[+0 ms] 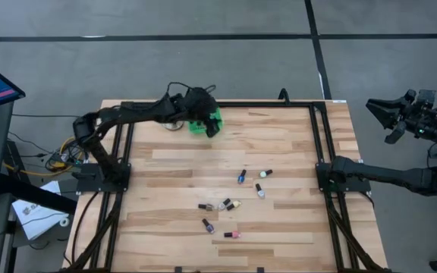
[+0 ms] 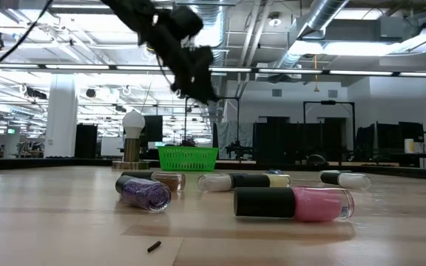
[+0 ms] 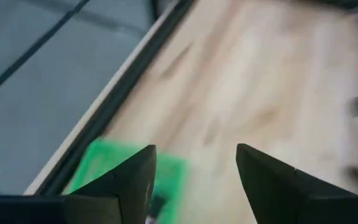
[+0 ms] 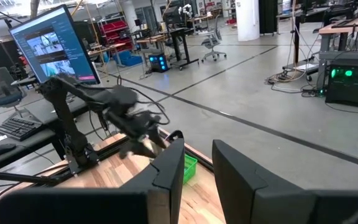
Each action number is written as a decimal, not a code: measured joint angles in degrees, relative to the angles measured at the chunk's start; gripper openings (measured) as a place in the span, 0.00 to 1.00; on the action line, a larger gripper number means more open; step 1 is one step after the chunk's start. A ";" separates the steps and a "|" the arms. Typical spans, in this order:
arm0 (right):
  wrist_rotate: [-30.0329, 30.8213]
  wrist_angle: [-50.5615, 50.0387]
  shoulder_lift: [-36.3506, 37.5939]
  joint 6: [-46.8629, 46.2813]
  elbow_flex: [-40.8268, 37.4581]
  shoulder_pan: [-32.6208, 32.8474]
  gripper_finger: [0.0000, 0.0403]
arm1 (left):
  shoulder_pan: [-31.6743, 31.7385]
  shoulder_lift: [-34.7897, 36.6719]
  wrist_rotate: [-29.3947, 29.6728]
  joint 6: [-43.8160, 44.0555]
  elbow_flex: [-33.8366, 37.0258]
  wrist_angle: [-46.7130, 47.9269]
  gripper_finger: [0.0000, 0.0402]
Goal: Pick & Place Nail Polish
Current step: Put the dark blue nail polish into the green bin
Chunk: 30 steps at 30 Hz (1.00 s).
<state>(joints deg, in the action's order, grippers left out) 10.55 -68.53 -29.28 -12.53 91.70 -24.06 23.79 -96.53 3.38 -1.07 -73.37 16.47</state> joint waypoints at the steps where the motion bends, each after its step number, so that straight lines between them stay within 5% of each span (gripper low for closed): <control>1: 0.02 0.00 0.00 0.00 0.00 -0.02 0.19 | -1.42 0.73 -0.42 -0.09 -0.01 -0.88 0.54; 9: 0.02 -0.02 -0.01 0.00 0.00 -0.01 0.19 | -12.74 0.79 1.77 4.83 -0.03 -6.90 0.59; 30: -0.03 -2.60 0.02 0.48 -0.94 0.00 0.19 | -30.81 -17.72 23.21 23.10 0.01 -18.97 0.60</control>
<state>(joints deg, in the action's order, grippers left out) 10.52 -71.14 -29.26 -12.05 90.76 -24.05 -7.02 -114.25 26.59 22.02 -73.37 -2.49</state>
